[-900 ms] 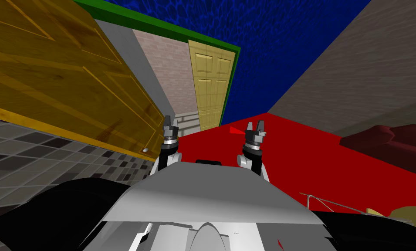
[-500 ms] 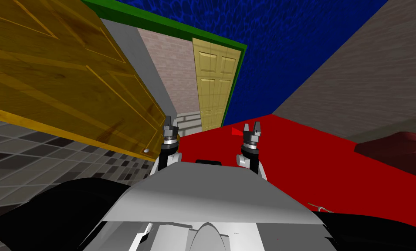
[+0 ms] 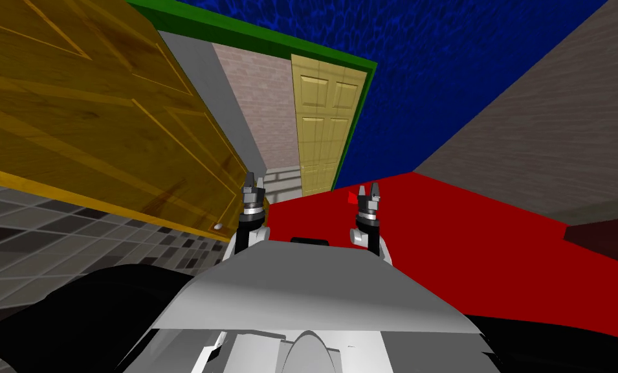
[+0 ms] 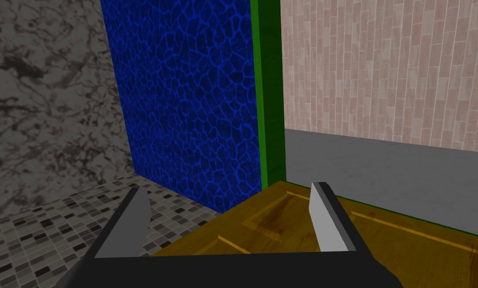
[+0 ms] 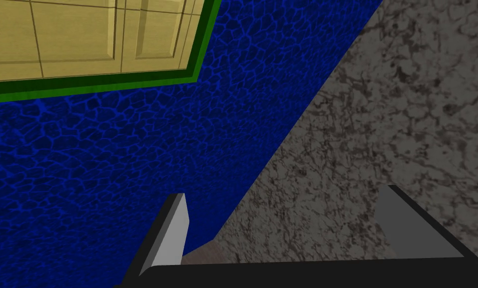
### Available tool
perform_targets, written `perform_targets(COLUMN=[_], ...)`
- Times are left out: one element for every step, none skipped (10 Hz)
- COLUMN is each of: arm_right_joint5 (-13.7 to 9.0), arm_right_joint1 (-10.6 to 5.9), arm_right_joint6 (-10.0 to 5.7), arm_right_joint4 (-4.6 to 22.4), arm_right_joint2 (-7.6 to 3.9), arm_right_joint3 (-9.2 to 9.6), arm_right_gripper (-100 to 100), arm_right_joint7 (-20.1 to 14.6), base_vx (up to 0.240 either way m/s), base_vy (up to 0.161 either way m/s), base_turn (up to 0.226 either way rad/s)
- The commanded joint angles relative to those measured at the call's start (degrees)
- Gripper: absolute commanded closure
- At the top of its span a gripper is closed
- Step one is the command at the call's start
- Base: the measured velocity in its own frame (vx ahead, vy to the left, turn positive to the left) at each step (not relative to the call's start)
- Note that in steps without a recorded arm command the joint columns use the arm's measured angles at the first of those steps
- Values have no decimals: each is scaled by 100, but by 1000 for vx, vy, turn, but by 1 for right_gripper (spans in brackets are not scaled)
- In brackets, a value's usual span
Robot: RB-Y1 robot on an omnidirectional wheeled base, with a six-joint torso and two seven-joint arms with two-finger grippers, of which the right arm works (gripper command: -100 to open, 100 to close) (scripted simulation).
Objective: Pull the door open
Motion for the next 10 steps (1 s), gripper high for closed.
perform_targets(arm_right_joint5=[-30,-45,-60,-75,-93,-111,-128,-146,-164,-183], arm_right_joint1=[-42,-85,-129,-173,-223,-274,-324,-375,-426,-480], arm_right_joint6=[-26,-41,-56,-71,-89,-106,-124,-141,-159,-178], arm_right_joint4=[160,277,393,509,643,778,913,1048,1183,1329], arm_right_joint2=[-47,-72,-96,-120,-142,-165,-187,-209,-232,-252], arm_right_joint3=[-18,-28,-38,-47,-59,-70,-82,-93,-105,-117], arm_right_gripper=[-100,-100,-100,-100,-100,-100,-100,-100,-100,-100], arm_right_joint7=[-6,-5,-3,-1,1,3,5,7,9,11], base_vx=[78,86,78,81,94,93,102,110,104,100], base_vy=[30,20,18,23,21,8,21,25,12,19], base_turn=[76,73,112,86,61,115,112,85,88,112])
